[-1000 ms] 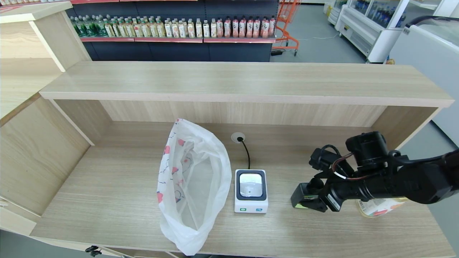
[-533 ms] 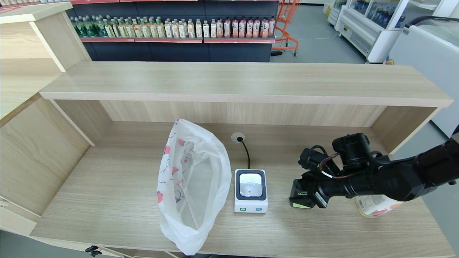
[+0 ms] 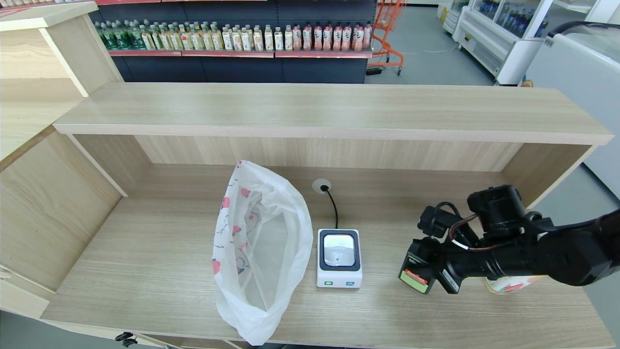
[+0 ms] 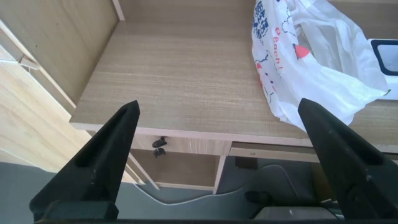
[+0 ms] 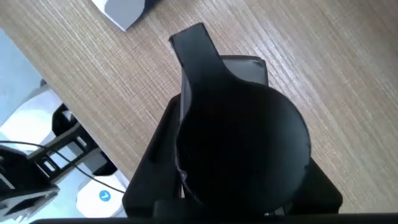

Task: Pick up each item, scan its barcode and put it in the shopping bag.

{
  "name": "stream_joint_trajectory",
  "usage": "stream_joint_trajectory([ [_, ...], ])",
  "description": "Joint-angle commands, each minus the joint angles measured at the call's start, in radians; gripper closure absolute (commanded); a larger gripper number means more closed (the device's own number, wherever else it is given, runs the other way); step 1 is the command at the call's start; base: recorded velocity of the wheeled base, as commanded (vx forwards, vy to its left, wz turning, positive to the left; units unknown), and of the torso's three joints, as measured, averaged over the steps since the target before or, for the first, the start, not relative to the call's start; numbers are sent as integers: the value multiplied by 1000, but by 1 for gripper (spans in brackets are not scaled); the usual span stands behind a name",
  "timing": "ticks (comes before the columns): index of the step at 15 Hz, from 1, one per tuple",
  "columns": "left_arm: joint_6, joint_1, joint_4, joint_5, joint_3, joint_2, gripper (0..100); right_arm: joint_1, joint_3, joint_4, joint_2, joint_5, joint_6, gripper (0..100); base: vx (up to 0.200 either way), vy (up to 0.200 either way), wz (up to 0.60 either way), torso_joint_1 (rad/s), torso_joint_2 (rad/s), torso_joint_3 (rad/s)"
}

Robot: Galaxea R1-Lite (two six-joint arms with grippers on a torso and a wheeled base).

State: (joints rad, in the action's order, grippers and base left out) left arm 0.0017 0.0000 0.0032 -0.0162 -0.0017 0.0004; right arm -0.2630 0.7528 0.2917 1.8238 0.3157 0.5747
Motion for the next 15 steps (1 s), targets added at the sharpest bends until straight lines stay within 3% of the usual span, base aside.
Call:
stream_joint_trajectory([
  [1,0,0,0,-1,0,0,0,19,-23,24,-187,0,-101,100,0,0,0,0,0,0],
  [3,0,0,0,-1,0,0,0,51,-32,55,-345,-7,-159,100,0,0,0,0,0,0],
  [5,0,0,0,-1,0,0,0,79,-85,122,-483,6,30,100,0,0,0,0,0,0],
  [6,0,0,0,-1,0,0,0,96,-145,175,-526,72,195,100,0,0,0,0,0,0],
  [7,0,0,0,-1,0,0,0,122,-184,193,-548,249,358,100,0,0,0,0,0,0],
  [8,0,0,0,-1,0,0,0,151,-185,173,-534,453,577,100,0,0,0,0,0,0],
  [10,0,0,0,-1,0,0,0,145,-171,49,-480,663,1062,100,0,0,0,0,0,0],
  [11,0,0,0,-1,0,0,0,91,-167,-57,-463,687,1298,100,0,0,0,0,0,0],
  [12,0,0,0,-1,0,0,0,48,-164,-120,-456,694,1401,100,0,0,0,0,0,0],
  [13,0,0,0,-1,0,0,0,-16,-159,-207,-436,695,1596,100,0,0,0,0,0,0],
  [15,0,0,0,-1,0,0,0,-51,-150,-198,-408,697,1817,100,0,0,0,0,0,0],
])
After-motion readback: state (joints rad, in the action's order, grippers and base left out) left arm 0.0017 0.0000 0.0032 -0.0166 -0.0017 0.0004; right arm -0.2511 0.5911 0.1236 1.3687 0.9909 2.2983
